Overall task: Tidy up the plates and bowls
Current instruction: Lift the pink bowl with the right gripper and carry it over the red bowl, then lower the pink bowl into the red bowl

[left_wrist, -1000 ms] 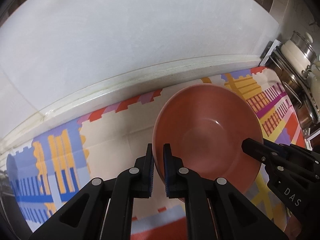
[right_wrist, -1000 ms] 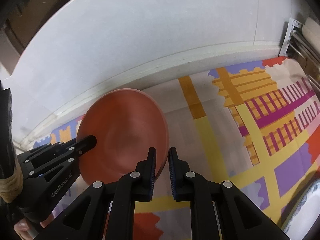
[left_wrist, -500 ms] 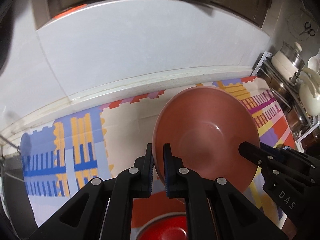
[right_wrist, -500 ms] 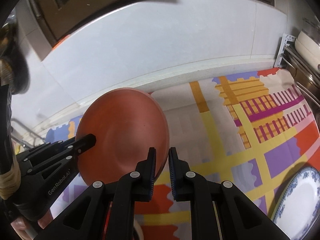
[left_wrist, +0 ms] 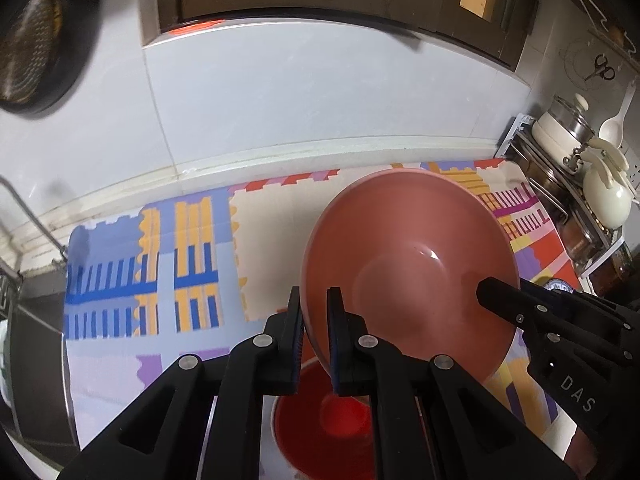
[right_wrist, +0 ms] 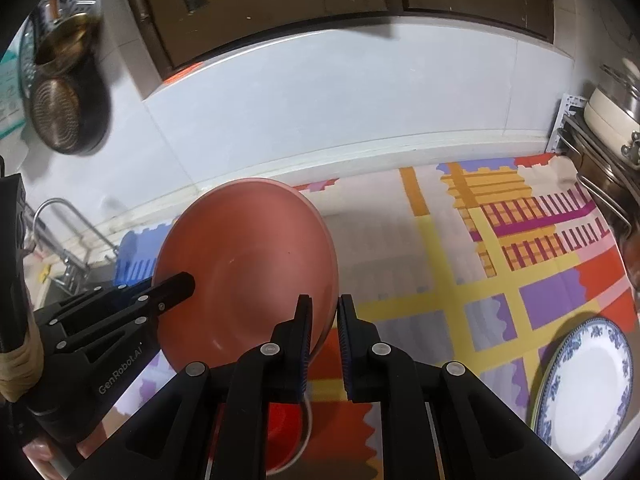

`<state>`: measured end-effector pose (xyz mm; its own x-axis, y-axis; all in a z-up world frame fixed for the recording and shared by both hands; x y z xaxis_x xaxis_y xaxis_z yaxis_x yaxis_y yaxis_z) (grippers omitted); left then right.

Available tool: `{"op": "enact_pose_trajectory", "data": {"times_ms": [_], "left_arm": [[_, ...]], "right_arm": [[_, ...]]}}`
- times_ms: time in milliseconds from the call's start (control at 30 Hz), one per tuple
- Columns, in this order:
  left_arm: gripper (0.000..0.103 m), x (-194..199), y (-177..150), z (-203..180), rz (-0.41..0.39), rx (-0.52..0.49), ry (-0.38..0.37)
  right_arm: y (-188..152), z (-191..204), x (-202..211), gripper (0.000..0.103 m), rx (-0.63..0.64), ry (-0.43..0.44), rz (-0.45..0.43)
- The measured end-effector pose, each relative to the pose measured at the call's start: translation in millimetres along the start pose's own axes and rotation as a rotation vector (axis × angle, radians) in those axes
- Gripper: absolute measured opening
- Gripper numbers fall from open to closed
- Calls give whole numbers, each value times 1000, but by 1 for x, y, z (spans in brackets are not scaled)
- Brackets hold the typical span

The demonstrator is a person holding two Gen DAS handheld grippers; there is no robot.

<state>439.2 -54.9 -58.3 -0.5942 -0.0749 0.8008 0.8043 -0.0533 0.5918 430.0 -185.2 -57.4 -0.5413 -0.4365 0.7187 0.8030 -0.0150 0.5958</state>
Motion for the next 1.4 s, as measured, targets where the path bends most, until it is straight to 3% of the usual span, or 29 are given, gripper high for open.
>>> {"op": "enact_pose_trajectory", "data": {"times_ms": [800, 1400], "left_arm": [[16, 10, -74, 16, 109, 6, 18], [21, -10, -102, 19, 201, 17, 1]], "right_arm": [[-63, 24, -3, 15, 29, 46, 145], [-89, 23, -26, 15, 35, 45, 247]]}}
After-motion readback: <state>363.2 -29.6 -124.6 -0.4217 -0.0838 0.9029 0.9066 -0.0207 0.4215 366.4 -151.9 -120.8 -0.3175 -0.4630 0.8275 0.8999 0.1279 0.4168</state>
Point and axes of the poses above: each gripper's, at about its wrist camera, not at the fingertips, and x roughly against the way its jaws point, z to its left, y to its top, the point moved 7 cm from there along -x, roughly the way its jaws point, and after that the axes turned 14 degrees about y, right-handed, at the moved point
